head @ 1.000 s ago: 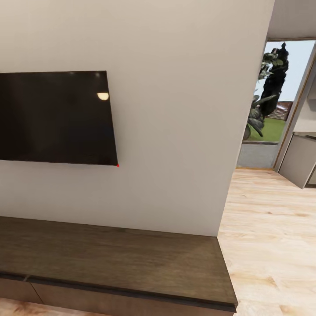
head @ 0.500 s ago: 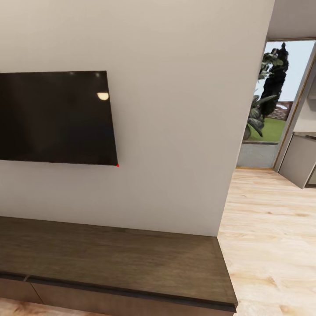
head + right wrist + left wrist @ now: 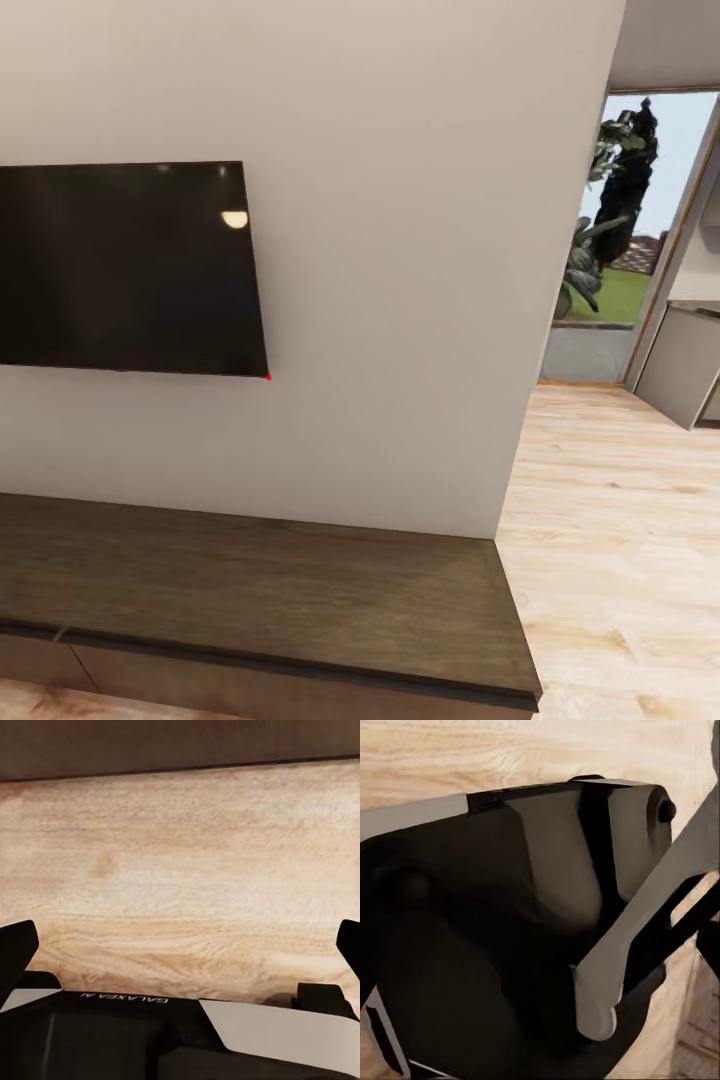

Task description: Place each of the two pumpkins and all three candles from the living room inside a cabinet in the living room (use any cabinet), then make sure every cabinet is closed, and position the cauldron so it is next to a table in the living room.

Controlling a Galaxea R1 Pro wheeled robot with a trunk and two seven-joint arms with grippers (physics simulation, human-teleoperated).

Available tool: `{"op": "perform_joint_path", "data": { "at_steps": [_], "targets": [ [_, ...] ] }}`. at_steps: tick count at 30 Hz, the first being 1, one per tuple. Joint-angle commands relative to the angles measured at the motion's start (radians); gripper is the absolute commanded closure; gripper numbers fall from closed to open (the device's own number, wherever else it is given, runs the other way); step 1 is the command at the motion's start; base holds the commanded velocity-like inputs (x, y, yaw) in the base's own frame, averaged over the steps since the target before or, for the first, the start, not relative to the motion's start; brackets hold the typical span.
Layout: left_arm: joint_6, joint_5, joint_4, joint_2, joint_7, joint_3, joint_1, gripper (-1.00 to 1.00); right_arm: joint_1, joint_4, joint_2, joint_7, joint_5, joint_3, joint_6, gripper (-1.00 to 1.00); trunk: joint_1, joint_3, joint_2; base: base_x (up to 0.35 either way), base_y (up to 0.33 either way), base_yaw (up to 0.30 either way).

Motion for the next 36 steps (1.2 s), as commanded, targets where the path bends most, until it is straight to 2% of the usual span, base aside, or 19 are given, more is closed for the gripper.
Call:
{"op": "perform_joint_path", "data": {
  "at_steps": [1, 4, 8, 11, 12, 13, 15, 18, 20, 21, 22, 25, 30, 36],
  "targets": [
    [0.001, 0.0, -0.002, 0.023, -0.073, 0.001, 0.0, -1.0, -0.001, 0.001, 0.0, 0.005, -0.01, 0.0, -0.001, -1.0, 0.0, -0.001, -0.001, 0.0, 0.0, 0.0],
    [-0.01, 0.002, -0.008, 0.079, -0.24, 0.005, 0.0, -1.0, -0.001, 0.001, 0.001, 0.004, -0.009, 0.0, 0.0, -1.0, 0.0, -0.001, -0.001, 0.0, 0.0, 0.0],
    [-0.012, 0.024, -0.011, 0.139, -0.322, 0.013, 0.0, -1.0, -0.001, 0.002, 0.001, 0.004, -0.009, 0.0, 0.0, -1.0, 0.0, -0.001, -0.001, 0.0, 0.0, 0.0],
    [-0.006, 0.07, -0.039, 0.204, -0.418, 0.027, 0.0, -1.0, -0.001, 0.003, 0.001, 0.004, -0.009, 0.0, 0.0, -1.0, 0.0, -0.001, -0.001, 0.0, 0.0, 0.0],
    [-0.004, 0.077, -0.048, 0.213, -0.43, 0.029, 0.0, -1.0, -0.001, 0.003, 0.001, 0.004, -0.009, 0.0, 0.0, -1.0, 0.0, -0.001, -0.001, 0.0, 0.0, 0.0],
    [0.007, 0.094, -0.082, 0.234, -0.452, 0.033, -0.001, -1.0, -0.001, 0.003, 0.001, 0.004, -0.008, 0.0, 0.0, -1.0, 0.0, -0.001, -0.001, 0.0, 0.0, 0.0],
    [0.054, 0.105, -0.139, 0.251, -0.459, 0.04, -0.001, -1.0, -0.001, 0.003, 0.001, 0.004, -0.008, 0.0, 0.0, -1.0, 0.0, -0.001, -0.001, 0.0, 0.0, 0.0],
    [0.111, 0.111, -0.223, 0.253, -0.418, 0.061, -0.002, -1.0, -0.001, 0.002, 0.001, 0.004, -0.008, 0.001, 0.0, -1.0, 0.0, -0.001, -0.001, 0.0, 0.0, 0.0],
    [0.15, 0.111, -0.299, 0.235, -0.372, 0.075, -0.002, -1.0, -0.001, 0.002, 0.001, 0.005, -0.008, 0.002, 0.001, -1.0, 0.0, -0.001, -0.001, 0.0, 0.0, 0.0],
    [0.176, 0.11, -0.333, 0.214, -0.353, 0.077, -0.002, -1.0, -0.001, 0.001, 0.001, 0.005, -0.008, 0.002, 0.001, -1.0, 0.0, -0.001, -0.001, 0.0, 0.0, 0.0],
    [0.224, 0.107, -0.377, 0.175, -0.325, 0.079, -0.002, -1.0, -0.001, 0.001, 0.0, 0.009, -0.008, 0.002, 0.004, -1.0, 0.0, -0.001, -0.001, 0.0, 0.0, 0.0],
    [0.283, 0.104, -0.429, 0.125, -0.289, 0.081, -0.002, -1.0, -0.001, 0.001, -0.003, 0.054, -0.008, 0.0, 0.016, -1.0, 0.0, -0.001, -0.001, 0.0, 0.0, 0.0],
    [0.297, 0.106, -0.437, 0.099, -0.287, 0.081, -0.001, -1.0, -0.001, 0.003, -0.001, 0.101, -0.009, -0.002, 0.017, -1.0, 0.0, -0.001, -0.001, 0.0, 0.0, 0.0],
    [0.299, 0.112, -0.439, 0.095, -0.291, 0.083, -0.001, -1.0, -0.001, 0.008, 0.001, 0.102, -0.01, 0.002, 0.017, -1.0, 0.0, -0.001, -0.001, 0.0, 0.0, 0.0]
  ]
}}
